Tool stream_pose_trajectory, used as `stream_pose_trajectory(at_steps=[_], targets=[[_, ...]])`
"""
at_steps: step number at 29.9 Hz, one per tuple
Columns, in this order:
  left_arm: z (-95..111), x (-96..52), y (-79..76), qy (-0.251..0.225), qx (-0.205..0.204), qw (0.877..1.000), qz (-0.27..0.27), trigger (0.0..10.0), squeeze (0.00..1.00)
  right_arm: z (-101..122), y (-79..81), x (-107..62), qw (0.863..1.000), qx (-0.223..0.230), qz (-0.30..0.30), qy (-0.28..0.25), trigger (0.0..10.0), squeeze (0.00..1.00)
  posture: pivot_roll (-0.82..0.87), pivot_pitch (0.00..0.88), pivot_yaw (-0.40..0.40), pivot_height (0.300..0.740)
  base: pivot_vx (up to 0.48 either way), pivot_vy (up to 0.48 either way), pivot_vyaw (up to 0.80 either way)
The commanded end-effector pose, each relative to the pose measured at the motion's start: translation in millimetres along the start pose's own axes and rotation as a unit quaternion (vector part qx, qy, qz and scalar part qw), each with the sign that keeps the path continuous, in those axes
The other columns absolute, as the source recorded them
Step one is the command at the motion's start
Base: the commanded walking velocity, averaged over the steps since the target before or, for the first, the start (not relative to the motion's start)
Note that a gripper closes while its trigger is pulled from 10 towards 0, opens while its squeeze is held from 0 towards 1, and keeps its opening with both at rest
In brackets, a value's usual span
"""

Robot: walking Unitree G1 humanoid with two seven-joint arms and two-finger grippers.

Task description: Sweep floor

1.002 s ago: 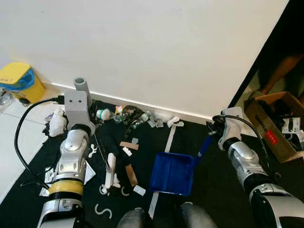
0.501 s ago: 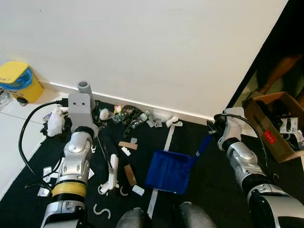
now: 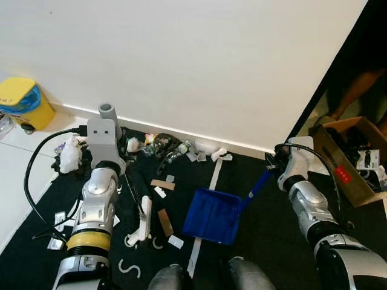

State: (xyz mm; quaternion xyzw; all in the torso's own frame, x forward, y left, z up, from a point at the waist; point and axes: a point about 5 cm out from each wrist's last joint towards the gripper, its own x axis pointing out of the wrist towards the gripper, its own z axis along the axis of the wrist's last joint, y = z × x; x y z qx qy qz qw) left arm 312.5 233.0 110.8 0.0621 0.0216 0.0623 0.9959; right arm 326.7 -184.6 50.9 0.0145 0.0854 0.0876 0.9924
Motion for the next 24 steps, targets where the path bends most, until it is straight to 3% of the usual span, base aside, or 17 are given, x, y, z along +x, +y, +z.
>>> stream_pose_trajectory(at_steps=[1,12,24], targets=[[3.8,1.1,-2.9,-0.006,0.0,1.0,-0.002,10.0,0.0,2.0,-3.3,0.5,1.0,0.012,-0.01,-0.004,10.0,0.0,0.06,0.095,-0.026,0.74,0.0,0.0,0.0],[4.0,0.4,-0.9,-0.007,0.003,1.0,-0.001,10.0,0.0,1.7,-3.8,0.4,1.0,0.014,-0.012,-0.003,10.0,0.0,0.06,0.096,-0.029,0.74,0.0,0.095,0.0],[7.5,1.5,-3.7,-0.013,0.012,1.0,-0.009,10.0,0.0,-0.3,-2.3,-0.4,1.0,0.016,-0.011,-0.003,10.0,0.0,0.07,0.097,-0.026,0.74,0.0,0.436,0.0]])
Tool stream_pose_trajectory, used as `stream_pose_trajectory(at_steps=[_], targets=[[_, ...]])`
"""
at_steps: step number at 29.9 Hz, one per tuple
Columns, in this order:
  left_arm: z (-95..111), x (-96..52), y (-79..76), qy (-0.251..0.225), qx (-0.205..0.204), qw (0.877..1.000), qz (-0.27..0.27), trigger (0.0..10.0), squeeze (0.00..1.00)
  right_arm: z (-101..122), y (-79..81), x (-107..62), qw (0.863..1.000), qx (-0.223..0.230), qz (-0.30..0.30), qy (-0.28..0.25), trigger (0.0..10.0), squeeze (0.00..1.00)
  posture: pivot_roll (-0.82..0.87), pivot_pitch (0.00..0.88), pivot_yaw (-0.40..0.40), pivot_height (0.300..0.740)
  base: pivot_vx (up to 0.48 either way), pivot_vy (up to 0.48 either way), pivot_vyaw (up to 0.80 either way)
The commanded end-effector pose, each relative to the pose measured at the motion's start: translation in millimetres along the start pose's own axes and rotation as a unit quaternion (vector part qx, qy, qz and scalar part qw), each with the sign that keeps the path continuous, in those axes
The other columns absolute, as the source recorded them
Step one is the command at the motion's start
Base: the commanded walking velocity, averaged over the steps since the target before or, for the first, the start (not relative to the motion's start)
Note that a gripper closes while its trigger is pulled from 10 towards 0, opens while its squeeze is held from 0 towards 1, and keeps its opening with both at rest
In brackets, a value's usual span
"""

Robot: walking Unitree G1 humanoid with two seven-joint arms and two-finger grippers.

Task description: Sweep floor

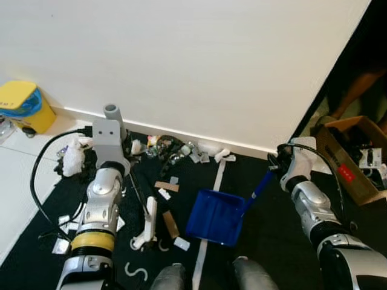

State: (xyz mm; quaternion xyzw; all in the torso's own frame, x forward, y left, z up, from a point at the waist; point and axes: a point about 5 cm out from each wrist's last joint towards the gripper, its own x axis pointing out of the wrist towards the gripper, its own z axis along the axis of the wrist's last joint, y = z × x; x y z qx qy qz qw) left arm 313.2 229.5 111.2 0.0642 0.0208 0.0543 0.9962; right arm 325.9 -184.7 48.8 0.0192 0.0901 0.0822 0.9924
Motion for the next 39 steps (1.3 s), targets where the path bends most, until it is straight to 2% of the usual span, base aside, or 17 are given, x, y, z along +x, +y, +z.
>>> stream_pose_trajectory(at_steps=[1,5,8,11,14,18,19,21,28,31,39], targets=[[7,1.4,-0.4,-0.013,0.011,1.0,-0.003,10.0,0.0,2,-2.4,-0.1,1.0,0.011,-0.007,-0.007,10.0,0.0,0.07,0.097,-0.025,0.74,0.0,0.48,0.0],[9,1.8,-1.5,-0.017,0.018,1.0,-0.008,10.0,0.0,2,-2.5,-0.2,1.0,0.012,-0.009,-0.007,10.0,0.0,0.07,0.097,-0.022,0.74,0.0,0.48,0.0],[11,2.3,-5.4,-0.022,0.039,0.999,-0.024,10.0,0.0,1,-2.5,-0.5,1.0,0.014,-0.01,-0.008,10.0,0.0,0.07,0.097,-0.02,0.74,0.0,0.0,0.0],[12,2.2,-8.8,-0.023,0.04,0.998,-0.033,10.0,0.0,0,-2.4,-1.0,1.0,0.014,-0.01,-0.008,10.0,0.0,0.07,0.098,-0.02,0.74,0.0,0.0,0.0],[12,2.9,-11.5,-0.023,0.049,0.998,-0.033,10.0,0.0,0,-2.7,-1.3,1.0,0.016,-0.011,-0.008,10.0,0.0,0.07,0.1,-0.017,0.74,0.0,-0.48,0.0],[12,3.1,-13.3,-0.023,0.041,0.998,-0.036,10.0,0.0,-1,-3.9,-2.1,1.0,0.016,-0.013,-0.008,10.0,0.0,0.07,0.102,-0.018,0.74,0.0,-0.48,0.0],[13,2.9,-13.1,-0.024,0.024,0.999,-0.033,10.0,0.0,-1,-4.2,-2.2,1.0,0.016,-0.013,-0.008,10.0,0.0,0.07,0.103,-0.018,0.74,0.0,0.0,0.0],[14,2.8,-12.5,-0.026,0.018,0.999,-0.03,10.0,0.0,-1,-4.7,-2.4,1.0,0.015,-0.014,-0.007,10.0,0.0,0.07,0.103,-0.018,0.74,0.0,0.0,0.0],[17,4.0,-10.0,-0.032,0.029,0.999,-0.025,10.0,0.0,2,-7.2,-2.0,1.0,0.012,-0.014,-0.009,10.0,0.0,0.07,0.104,-0.022,0.74,0.0,0.0,0.0],[21,5.4,-4.9,-0.036,0.039,0.998,-0.022,10.0,0.0,6,-7.9,0.3,1.0,0.004,-0.006,-0.012,10.0,0.0,0.07,0.106,-0.026,0.74,0.0,0.0,0.0],[21,7.1,22.0,-0.024,0.067,0.997,0.01,10.0,0.0,21,-9.8,7.0,0.998,-0.04,0.044,-0.005,10.0,0.0,0.07,0.106,-0.031,0.74,0.0,0.0,0.0]])
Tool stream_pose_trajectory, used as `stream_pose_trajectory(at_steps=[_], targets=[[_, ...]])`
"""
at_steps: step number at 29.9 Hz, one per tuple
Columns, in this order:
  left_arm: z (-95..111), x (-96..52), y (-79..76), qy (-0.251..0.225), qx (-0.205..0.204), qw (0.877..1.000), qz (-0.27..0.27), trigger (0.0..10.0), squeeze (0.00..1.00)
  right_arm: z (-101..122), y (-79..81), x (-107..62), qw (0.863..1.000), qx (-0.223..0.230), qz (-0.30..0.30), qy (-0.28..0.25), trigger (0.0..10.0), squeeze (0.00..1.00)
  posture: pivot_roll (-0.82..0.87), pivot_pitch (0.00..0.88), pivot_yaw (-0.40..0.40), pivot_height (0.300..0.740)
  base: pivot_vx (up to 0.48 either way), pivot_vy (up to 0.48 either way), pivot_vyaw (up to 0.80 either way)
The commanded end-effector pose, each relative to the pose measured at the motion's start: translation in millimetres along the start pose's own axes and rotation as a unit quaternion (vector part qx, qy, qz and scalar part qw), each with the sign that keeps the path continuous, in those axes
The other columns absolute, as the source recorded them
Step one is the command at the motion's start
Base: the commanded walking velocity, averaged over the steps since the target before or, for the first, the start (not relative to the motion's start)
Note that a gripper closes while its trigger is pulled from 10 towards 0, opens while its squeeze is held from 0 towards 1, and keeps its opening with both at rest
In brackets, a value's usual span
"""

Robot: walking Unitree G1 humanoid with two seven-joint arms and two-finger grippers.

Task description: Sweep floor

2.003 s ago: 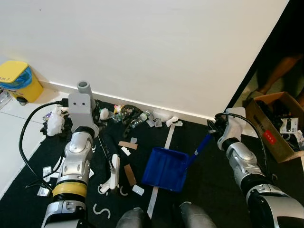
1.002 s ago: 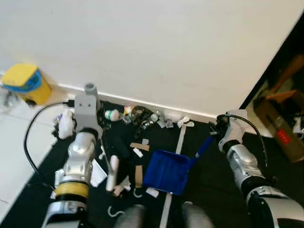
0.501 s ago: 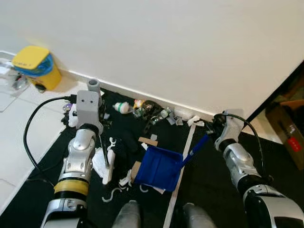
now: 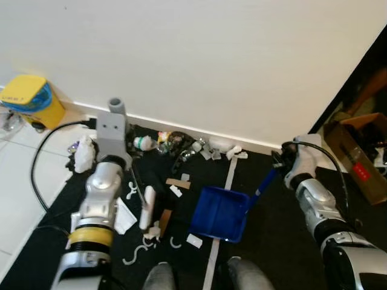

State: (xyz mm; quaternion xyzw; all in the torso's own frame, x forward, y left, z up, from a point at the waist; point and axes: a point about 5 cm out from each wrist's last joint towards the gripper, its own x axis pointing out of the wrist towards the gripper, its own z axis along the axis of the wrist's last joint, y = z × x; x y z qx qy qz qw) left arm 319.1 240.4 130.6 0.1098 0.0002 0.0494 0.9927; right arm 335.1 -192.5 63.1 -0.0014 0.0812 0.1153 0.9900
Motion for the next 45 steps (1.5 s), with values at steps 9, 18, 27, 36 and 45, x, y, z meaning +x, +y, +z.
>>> stream_pose_trajectory(at_steps=[9,18,27,36,45], targets=[[-4,-1.5,18.2,0.017,0.031,0.999,0.024,10.0,0.0,5,-15.2,-1.5,0.997,-0.059,0.022,0.032,10.0,0.0,0.08,0.135,-0.04,0.74,0.0,0.0,0.0],[-8,-2.0,17.6,0.024,0.035,0.999,0.017,10.0,0.0,10,-17.2,-1.3,0.993,-0.091,0.057,0.04,10.0,0.0,0.07,0.165,-0.05,0.74,0.0,0.0,0.0],[-2,0.7,23.4,0.014,0.034,0.999,0.026,10.0,0.0,37,-40.1,0.3,0.999,0.003,0.035,-0.007,10.0,0.0,0.07,0.176,-0.056,0.74,0.0,0.0,0.0],[-1,0.8,23.0,0.006,0.021,1.0,0.02,10.0,0.0,56,-63.9,-5.5,0.999,0.026,0.039,-0.021,10.0,0.0,0.07,0.165,-0.055,0.74,0.0,0.0,0.0],[-2,0.7,19.3,0.01,0.024,1.0,0.005,10.0,0.0,45,-62.6,-14.1,0.989,-0.082,0.113,0.045,10.0,0.0,0.07,0.158,-0.049,0.74,0.0,0.0,0.0]])
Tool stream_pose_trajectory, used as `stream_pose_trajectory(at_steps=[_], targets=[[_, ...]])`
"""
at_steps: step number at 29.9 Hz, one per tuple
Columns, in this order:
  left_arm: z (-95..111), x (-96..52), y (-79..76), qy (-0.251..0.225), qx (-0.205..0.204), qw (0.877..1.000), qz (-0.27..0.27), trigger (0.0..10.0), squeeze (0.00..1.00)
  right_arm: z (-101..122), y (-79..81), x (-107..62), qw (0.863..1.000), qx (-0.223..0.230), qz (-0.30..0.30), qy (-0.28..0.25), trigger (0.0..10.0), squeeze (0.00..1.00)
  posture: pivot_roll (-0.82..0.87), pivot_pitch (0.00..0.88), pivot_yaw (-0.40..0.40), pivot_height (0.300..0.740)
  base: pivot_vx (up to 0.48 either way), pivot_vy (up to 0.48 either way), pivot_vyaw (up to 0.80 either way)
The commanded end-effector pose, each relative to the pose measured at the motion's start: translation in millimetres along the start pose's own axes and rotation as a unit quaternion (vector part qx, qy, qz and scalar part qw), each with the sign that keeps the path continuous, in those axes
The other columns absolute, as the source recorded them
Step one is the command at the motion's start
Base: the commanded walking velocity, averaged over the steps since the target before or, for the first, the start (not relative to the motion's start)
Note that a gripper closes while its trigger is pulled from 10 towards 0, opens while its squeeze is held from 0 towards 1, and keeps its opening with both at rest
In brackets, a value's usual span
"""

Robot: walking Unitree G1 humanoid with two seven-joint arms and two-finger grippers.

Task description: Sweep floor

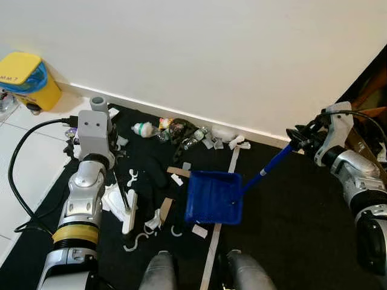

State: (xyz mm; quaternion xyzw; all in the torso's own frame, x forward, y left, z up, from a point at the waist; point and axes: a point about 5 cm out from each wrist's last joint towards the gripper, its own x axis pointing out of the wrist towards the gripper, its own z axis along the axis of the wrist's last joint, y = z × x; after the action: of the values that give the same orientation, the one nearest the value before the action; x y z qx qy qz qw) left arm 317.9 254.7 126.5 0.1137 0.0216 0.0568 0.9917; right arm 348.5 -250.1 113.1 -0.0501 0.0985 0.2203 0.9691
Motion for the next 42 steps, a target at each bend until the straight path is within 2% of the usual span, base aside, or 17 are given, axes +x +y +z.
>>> stream_pose_trajectory(at_steps=[1,3,11,23,30,36,40,42], targets=[[5,0.4,6.3,-0.012,0.019,1.0,0.001,10.0,0.0,-6,-2.3,-6.2,0.999,-0.026,0.011,0.023,10.0,0.0,0.07,0.158,-0.049,0.74,0.0,0.0,0.0],[5,0.6,5.9,-0.012,0.02,1.0,-0.002,10.0,0.0,-7,-3.1,-8.1,0.998,-0.051,0.02,0.039,10.0,0.0,0.07,0.156,-0.048,0.74,0.0,0.0,0.0],[6,1.6,6.4,-0.013,0.02,1.0,-0.003,10.0,0.0,0,-13.2,-12.2,0.997,-0.072,-0.011,0.031,10.0,0.0,0.06,0.151,-0.045,0.74,0.0,0.0,0.0],[4,1.5,1.9,-0.01,0.023,1.0,-0.01,10.0,0.0,-22,11.2,-2.1,0.992,-0.115,-0.014,0.052,10.0,0.0,0.07,0.159,-0.042,0.74,0.0,0.0,0.0],[2,1.0,1.1,-0.008,0.023,1.0,-0.009,10.0,0.0,-32,25.8,5.2,0.994,-0.092,-0.038,0.04,10.0,0.0,0.07,0.16,-0.042,0.74,0.0,0.0,0.0],[2,0.9,0.3,-0.01,0.02,1.0,-0.009,10.0,0.0,-42,41.6,12.3,0.999,0.005,-0.046,0.019,10.0,0.0,0.07,0.164,-0.044,0.74,0.0,0.0,0.0],[3,1.8,-0.3,-0.01,0.018,1.0,-0.011,10.0,0.0,-50,49.8,14.1,0.997,0.066,-0.02,0.031,10.0,0.0,0.07,0.164,-0.044,0.74,0.0,0.0,0.0],[3,2.1,-0.4,-0.011,0.018,1.0,-0.011,10.0,0.0,-52,51.3,13.7,0.998,0.057,-0.012,0.039,10.0,0.0,0.07,0.164,-0.044,0.74,0.0,0.0,0.0]])
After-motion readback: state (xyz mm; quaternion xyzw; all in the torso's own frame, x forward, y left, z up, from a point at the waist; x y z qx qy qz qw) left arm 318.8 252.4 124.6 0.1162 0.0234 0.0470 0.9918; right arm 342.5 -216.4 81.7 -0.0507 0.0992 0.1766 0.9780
